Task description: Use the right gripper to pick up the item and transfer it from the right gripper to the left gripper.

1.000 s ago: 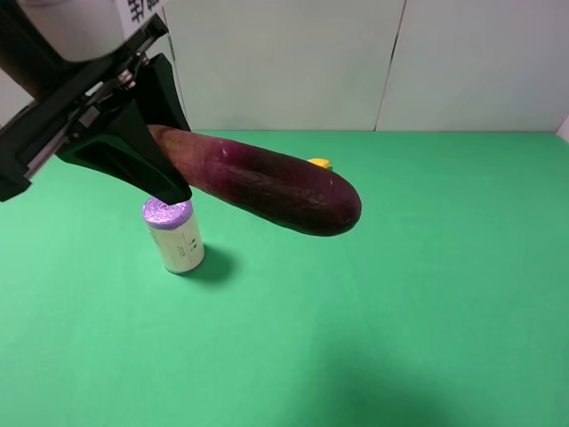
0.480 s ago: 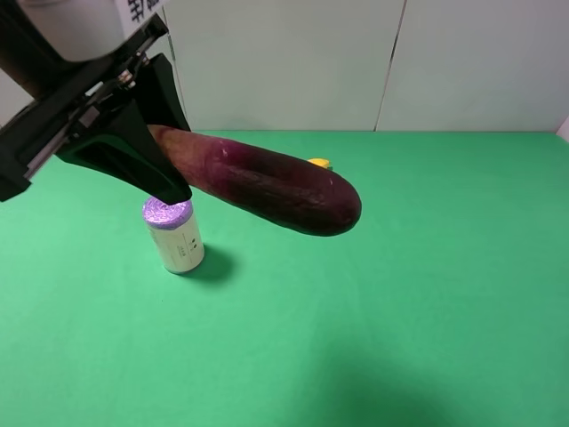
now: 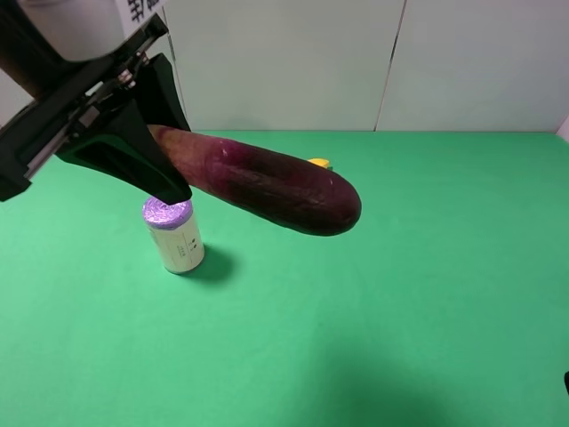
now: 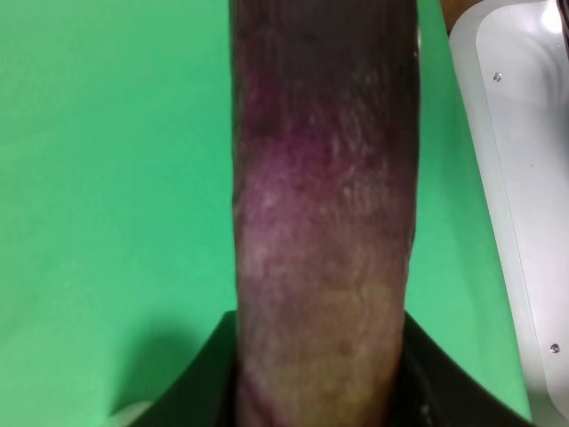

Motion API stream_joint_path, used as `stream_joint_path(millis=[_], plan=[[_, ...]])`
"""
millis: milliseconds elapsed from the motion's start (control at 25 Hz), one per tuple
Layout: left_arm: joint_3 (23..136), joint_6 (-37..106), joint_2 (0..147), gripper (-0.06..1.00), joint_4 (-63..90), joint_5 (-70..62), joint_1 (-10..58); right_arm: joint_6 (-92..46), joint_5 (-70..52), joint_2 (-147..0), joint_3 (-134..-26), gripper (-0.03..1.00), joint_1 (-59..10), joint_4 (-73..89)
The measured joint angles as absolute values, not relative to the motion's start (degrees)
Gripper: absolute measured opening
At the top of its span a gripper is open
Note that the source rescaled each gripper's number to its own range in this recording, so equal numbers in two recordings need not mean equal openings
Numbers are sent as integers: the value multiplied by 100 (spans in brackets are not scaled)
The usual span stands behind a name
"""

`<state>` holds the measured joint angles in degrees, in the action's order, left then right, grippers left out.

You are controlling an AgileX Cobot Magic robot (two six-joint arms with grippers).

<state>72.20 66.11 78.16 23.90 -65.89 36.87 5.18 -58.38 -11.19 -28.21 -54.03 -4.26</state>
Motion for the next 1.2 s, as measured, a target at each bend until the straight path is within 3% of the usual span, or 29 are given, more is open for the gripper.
stream_joint_path(millis=[400,880,1200], plan=[[7220,6591,7816,0,2390,-6589,3687,505,-5855,-1119,-2821,100,-4970,-398],[7220,6141,7816,0,2385,-6511,3687,505,-5850,-774,-2821,100,-2747,-387],[7220,4734,7816,0,1837,-6098,3687,505,-5853,27,-2821,100,-1853,-387]])
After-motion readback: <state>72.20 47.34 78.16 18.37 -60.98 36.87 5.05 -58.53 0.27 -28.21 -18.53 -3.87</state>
